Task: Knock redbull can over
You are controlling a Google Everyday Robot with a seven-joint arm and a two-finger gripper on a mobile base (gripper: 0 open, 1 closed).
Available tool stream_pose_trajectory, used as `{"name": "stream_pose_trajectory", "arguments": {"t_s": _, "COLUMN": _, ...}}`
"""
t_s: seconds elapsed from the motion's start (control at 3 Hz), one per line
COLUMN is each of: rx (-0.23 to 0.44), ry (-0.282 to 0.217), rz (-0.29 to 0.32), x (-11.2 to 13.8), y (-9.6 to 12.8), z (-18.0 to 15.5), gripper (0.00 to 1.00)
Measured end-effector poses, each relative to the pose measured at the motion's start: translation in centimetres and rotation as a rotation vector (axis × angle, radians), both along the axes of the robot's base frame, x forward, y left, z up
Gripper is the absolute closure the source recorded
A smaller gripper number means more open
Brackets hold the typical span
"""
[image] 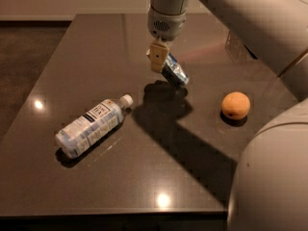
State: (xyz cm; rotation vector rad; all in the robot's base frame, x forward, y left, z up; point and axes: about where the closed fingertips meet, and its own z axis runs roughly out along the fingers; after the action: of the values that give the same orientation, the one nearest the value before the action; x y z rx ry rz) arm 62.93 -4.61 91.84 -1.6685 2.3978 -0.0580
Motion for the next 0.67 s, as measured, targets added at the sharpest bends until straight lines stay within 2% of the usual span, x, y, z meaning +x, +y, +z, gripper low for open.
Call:
{"name": "stream_pose_trajectory", "arguments": {"t_s": 0.33, "rx": -0.053, "ry": 0.034, "rz": 0.014, "x": -0.5, "y": -0.4, "z": -1.4, "gripper": 1.00}}
{"name": "stream_pose_trajectory", "arguments": {"t_s": 0.67, "rx": -0.086, "ry": 0.077, "rz": 0.019, "x": -0.9, "y": -0.7, "z": -3.1, "gripper": 0.85}}
